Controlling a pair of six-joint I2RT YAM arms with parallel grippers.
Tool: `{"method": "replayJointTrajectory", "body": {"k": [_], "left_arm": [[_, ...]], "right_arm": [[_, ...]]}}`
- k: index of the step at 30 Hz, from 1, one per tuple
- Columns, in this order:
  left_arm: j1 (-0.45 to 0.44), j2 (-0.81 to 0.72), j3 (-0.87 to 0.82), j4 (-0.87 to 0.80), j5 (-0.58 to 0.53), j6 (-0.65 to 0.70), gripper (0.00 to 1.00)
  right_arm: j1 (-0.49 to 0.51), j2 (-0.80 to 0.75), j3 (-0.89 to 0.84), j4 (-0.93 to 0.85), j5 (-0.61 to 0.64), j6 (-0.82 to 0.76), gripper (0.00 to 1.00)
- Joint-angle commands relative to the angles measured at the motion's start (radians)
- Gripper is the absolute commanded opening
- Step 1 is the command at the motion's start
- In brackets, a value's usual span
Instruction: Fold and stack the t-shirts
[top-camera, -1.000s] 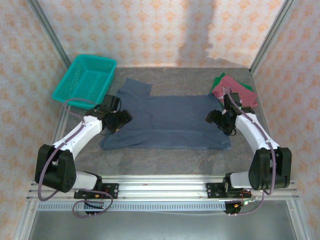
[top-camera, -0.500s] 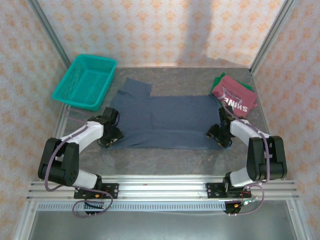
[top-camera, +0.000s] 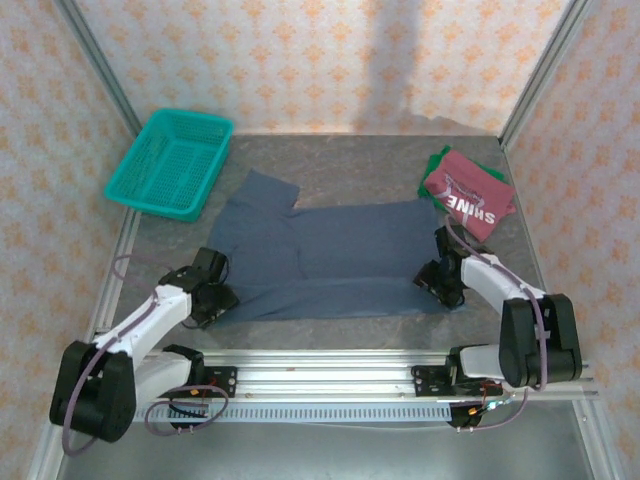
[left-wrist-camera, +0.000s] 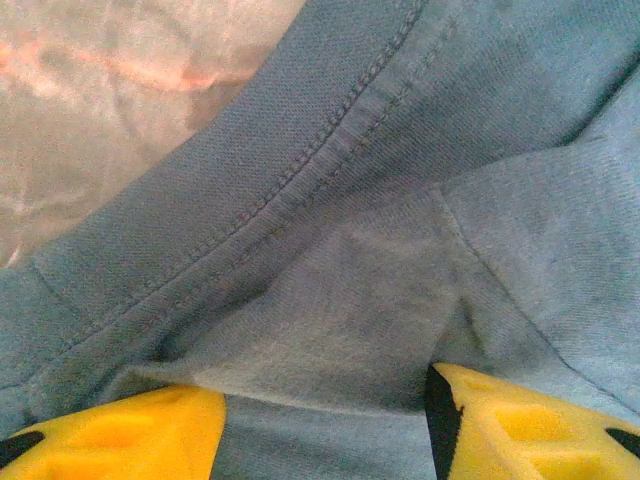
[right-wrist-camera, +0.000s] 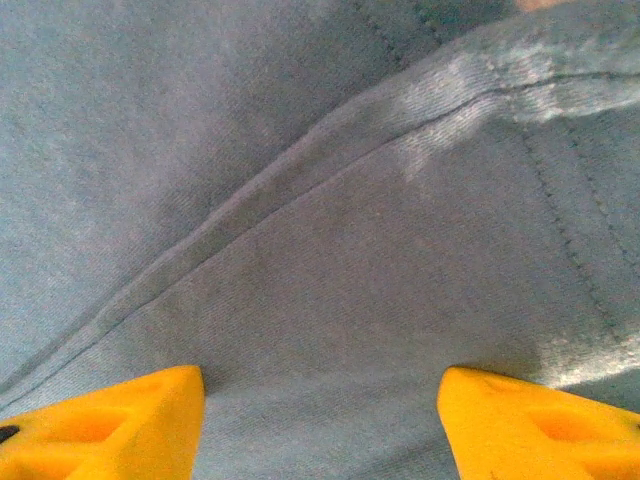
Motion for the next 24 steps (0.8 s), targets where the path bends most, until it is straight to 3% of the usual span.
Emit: {"method": "replayJointTrajectory", "body": {"k": [1,8,12,15,17,20,24], "left_arm": [[-0.003,-0.056,-0.073,-0.139,0.016,-0.103,0.61],[-0.027,-0.159,-0.029,-0.217,-0.002,-0.145,0.65],[-0.046,-0.222,0.160,-0.307,-0.011,-0.123,0.70],[-0.049,-0.184,0.371,-0.334,-0.042,-0.078,0.77],[-0.048,-0.089,0.526,-0.319,-0.069,-0.004,0.81],[-0.033,0.170,0.779,-0.233,-0.042,0.193,0.87],[0.029,0.605,1.179,-0.206,0.071,0.446,0.85]], "right_arm": [[0.010,-0.011,-0.036,-0.152,0.026,0.052,0.63],[0.055,-0.069,0.021,-0.313,0.042,0.076,0.62],[0.055,-0.192,0.103,-0.363,0.094,0.088,0.76],[0.041,-0.174,0.267,-0.371,0.116,0.024,0.85],[0.013,-0.070,0.403,-0.333,0.093,-0.062,0.86],[-0.044,0.169,0.621,-0.273,0.066,-0.231,0.85],[-0.109,0.509,0.869,-0.209,0.042,-0.354,0.72]]}}
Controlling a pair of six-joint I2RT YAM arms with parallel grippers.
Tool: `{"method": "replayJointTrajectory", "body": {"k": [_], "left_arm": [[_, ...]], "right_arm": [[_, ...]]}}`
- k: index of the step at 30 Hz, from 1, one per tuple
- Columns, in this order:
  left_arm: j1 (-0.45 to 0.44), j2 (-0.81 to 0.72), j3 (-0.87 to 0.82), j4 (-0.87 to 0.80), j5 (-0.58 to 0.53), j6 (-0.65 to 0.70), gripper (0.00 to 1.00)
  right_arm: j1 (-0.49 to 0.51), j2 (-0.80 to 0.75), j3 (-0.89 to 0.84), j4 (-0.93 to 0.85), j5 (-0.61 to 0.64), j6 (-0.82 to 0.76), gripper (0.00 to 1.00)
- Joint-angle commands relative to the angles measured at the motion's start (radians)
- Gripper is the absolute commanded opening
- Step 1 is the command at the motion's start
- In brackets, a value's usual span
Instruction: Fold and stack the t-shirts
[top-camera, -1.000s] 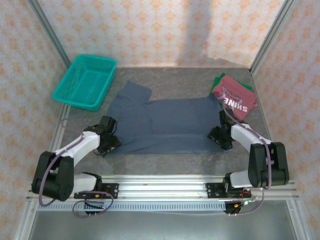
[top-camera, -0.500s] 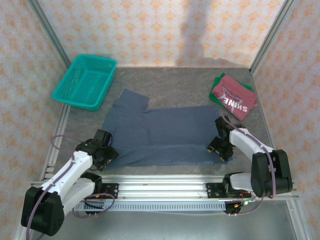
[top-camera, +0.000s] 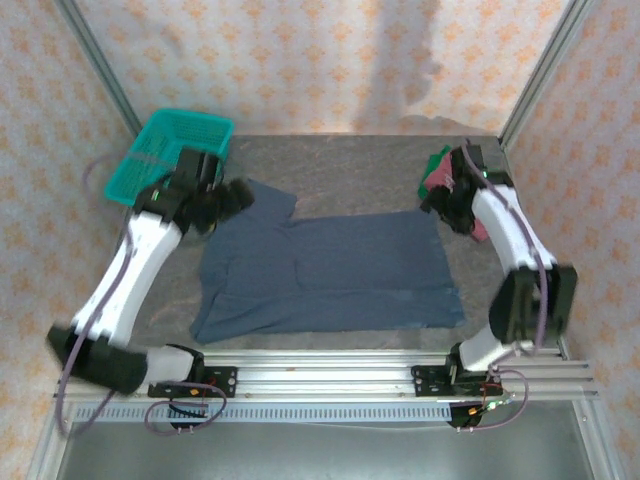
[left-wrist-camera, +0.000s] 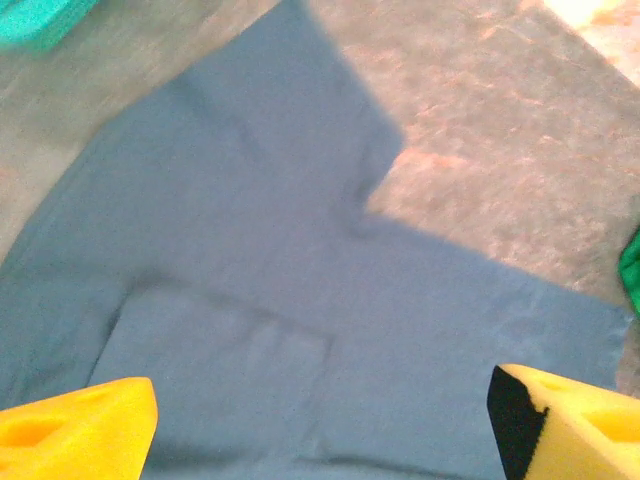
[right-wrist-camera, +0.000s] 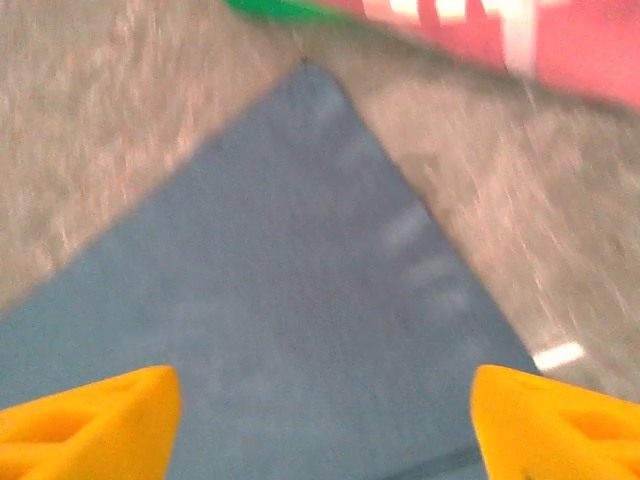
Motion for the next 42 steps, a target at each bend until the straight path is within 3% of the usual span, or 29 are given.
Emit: {"method": "replayJointTrajectory", "body": {"k": [1,5,9,21,23,26,29,42], "left_arm": [[0.050,0.323,0.234,0.023,0.068,0.287,0.84],[0.095,0.605,0.508,-0.034,0.045,0.374,0.83],[0.141,0.753,0.627,-0.017,0.045,0.359,0.81],[0.178,0.938,0.742,0.013,0.006,0.352,0.80],[0.181,0.968,0.772,0.005,-0.011,0.360,0.79],[0.183,1.011,0.815,-0.010,-0.016,0.376,0.77],[0.181,1.055,0.845,-0.034,-0.045,0.381,0.75],[0.172,1.156,0.889,-0.021,0.009,0.378,0.63]], "right_arm": [[-0.046,0.245,0.128,0.048,-0.009,-0.161,0.70],[-0.052,0.406,0.258,0.052,-0.006,-0.192,0.68],[-0.053,0.467,0.270,0.091,-0.011,-0.192,0.64],[-0.039,0.537,0.238,0.172,-0.046,-0.157,0.52],[-0.036,0.546,0.238,0.172,-0.037,-0.154,0.42],[-0.033,0.544,0.231,0.189,-0.049,-0.135,0.20],[-0.030,0.540,0.231,0.189,-0.059,-0.122,0.08],[-0.002,0.470,0.180,0.195,-0.072,-0.112,0.03]]}}
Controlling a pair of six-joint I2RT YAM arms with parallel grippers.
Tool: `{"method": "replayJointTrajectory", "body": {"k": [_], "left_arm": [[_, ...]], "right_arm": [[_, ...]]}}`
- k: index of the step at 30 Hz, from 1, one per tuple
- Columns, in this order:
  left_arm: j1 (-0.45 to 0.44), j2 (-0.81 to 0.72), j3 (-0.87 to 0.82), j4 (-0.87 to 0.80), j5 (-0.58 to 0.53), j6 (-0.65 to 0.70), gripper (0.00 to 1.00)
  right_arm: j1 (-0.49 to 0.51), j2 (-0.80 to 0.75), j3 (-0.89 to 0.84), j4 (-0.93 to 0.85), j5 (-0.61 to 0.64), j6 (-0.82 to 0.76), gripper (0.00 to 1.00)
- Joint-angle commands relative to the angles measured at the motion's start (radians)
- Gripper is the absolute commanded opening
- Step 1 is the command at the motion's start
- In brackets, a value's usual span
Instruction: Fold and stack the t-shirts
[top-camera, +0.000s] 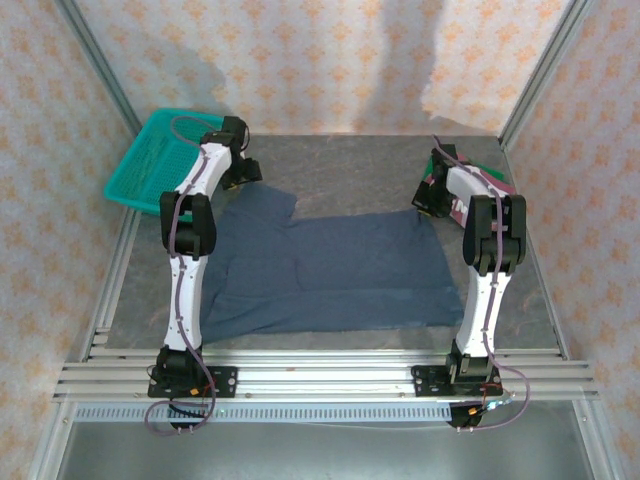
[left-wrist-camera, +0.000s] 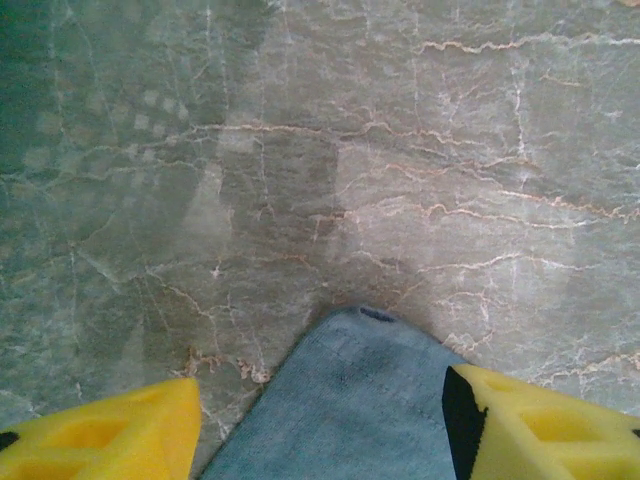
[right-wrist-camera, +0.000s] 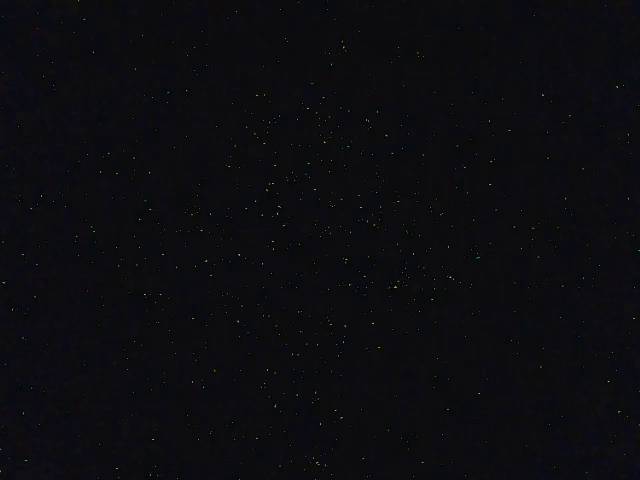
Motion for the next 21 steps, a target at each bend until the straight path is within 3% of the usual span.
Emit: {"method": "replayJointTrajectory", "body": {"k": [1,4,10,17,21], "left_arm": [[-0.006,0.036,0.042,-0.014,0.006,0.005,0.61],[-0.015,0.054,0.047,-0.008,0.008,0.007,0.59],[-0.020,0.085,0.053,0.008,0.036,0.005,0.43],[-0.021,0.079,0.059,0.030,0.056,-0.003,0.04],[-0.019,0.048,0.059,0.014,0.015,0.021,0.00]], "right_arm": [[0.013,-0.046,-0.037,-0.011,-0.006,0.009,0.03],[0.015,-0.054,-0.048,-0.009,-0.013,0.007,0.03],[0.020,-0.066,-0.053,-0.019,-0.009,0.000,0.02],[0.021,-0.079,-0.059,-0.024,0.003,-0.001,0.00],[0.021,-0.093,-0.037,-0.038,0.025,-0.016,0.00]]}}
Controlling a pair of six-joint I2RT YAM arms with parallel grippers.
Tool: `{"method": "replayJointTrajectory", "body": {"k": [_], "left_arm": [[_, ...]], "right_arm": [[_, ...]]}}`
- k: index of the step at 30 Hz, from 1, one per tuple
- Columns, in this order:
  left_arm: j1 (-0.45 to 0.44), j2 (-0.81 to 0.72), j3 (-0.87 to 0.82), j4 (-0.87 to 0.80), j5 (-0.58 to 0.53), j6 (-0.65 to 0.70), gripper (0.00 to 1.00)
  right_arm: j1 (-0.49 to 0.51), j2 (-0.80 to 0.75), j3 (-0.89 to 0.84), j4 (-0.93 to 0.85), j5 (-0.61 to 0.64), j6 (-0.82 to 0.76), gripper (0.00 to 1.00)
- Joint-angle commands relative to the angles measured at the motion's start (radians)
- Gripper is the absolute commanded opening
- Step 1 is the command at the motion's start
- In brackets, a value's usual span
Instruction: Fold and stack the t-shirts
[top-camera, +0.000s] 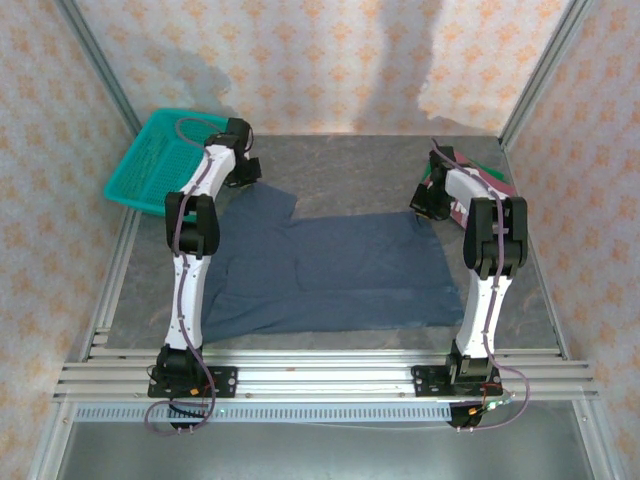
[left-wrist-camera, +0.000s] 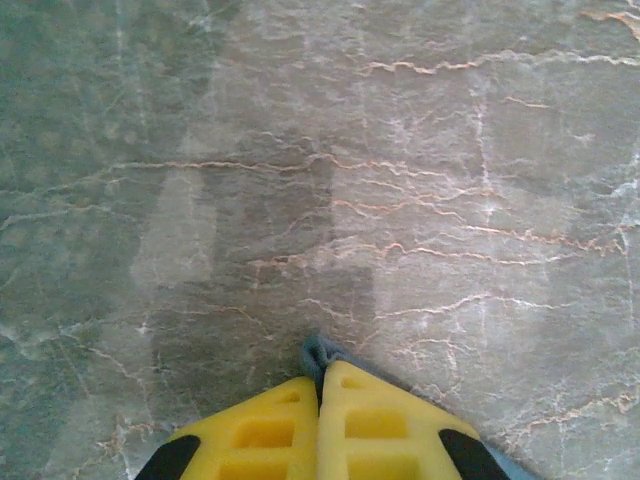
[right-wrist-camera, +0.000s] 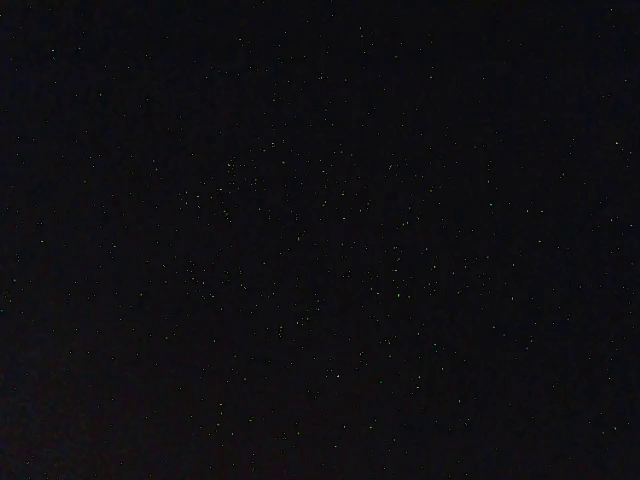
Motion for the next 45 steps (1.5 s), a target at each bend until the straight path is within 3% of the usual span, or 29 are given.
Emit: {"method": "replayJointTrajectory", "body": {"k": [1,12,19,26,33,37,45], "left_arm": [[-0.002,-0.017,0.014,-0.019,-0.020,0.020,0.00],[0.001,-0.324,-0.207,0.067,-0.045,0.104,0.00],[0.003,-0.601,-0.566,0.198,-0.065,0.136,0.00],[0.001,-0.852,-0.836,0.221,-0.073,0.136,0.00],[0.001,-1.148,-1.169,0.198,-0.100,0.013,0.00],[0.001,-1.318,-1.363,0.170,-0.172,-0.093,0.00],[0.001,-1.484,-1.591,0.069,-0.248,-0.286,0.00]], "right_arm": [[0.007,-0.055,0.012,-0.036,0.043,-0.015,0.00],[0.006,-0.195,-0.055,0.041,0.088,-0.017,0.00],[0.006,-0.279,-0.140,0.049,0.098,-0.034,0.00],[0.004,-0.397,-0.261,0.031,0.125,-0.060,0.00],[-0.006,-0.557,-0.446,0.031,0.143,-0.024,0.00],[-0.023,-0.626,-0.551,0.032,0.151,0.001,0.00],[-0.047,-0.652,-0.669,0.026,0.181,0.018,0.00]]}}
